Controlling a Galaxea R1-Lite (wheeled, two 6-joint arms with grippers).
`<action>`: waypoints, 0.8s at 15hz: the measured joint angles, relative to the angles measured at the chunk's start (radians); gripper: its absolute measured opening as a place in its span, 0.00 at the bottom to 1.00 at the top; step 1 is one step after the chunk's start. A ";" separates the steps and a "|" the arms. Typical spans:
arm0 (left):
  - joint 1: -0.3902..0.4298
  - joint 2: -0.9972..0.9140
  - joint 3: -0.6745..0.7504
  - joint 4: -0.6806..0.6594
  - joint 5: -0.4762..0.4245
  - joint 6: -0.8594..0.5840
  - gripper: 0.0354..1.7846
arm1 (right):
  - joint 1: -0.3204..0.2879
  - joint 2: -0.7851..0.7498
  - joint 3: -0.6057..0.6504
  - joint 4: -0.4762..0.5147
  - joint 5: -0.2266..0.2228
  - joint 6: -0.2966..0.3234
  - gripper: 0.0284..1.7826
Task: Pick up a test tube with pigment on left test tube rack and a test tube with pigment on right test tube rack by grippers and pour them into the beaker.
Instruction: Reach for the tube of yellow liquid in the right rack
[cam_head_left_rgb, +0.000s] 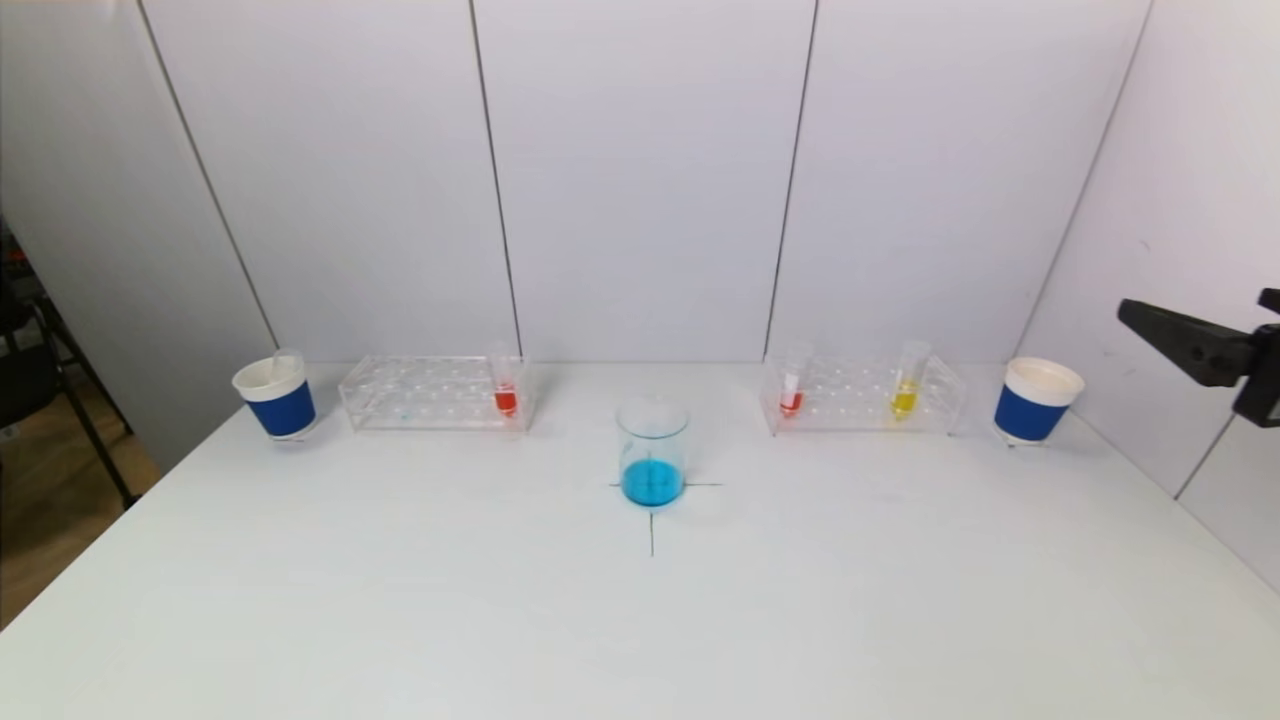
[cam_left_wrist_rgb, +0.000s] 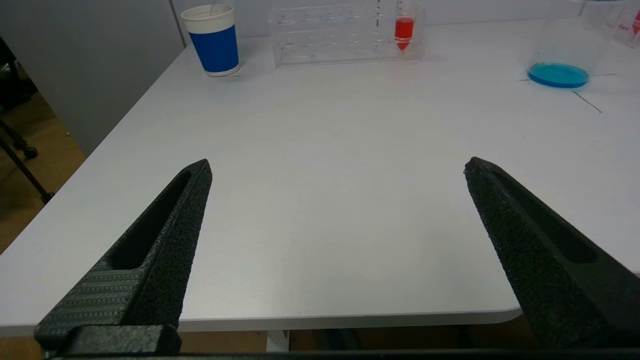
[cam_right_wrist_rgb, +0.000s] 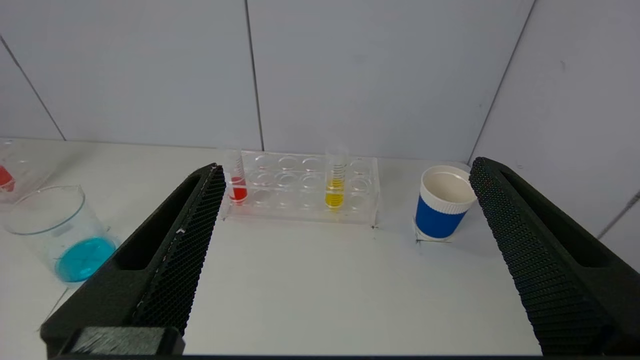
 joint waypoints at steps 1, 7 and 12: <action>0.000 0.000 0.000 0.000 0.000 0.000 0.99 | 0.002 0.068 0.007 -0.066 0.000 0.002 1.00; 0.000 0.000 0.000 0.000 0.000 0.000 0.99 | 0.008 0.436 0.034 -0.475 -0.009 0.010 1.00; 0.000 0.000 0.000 0.000 0.000 0.000 0.99 | 0.008 0.656 0.034 -0.721 -0.012 0.010 1.00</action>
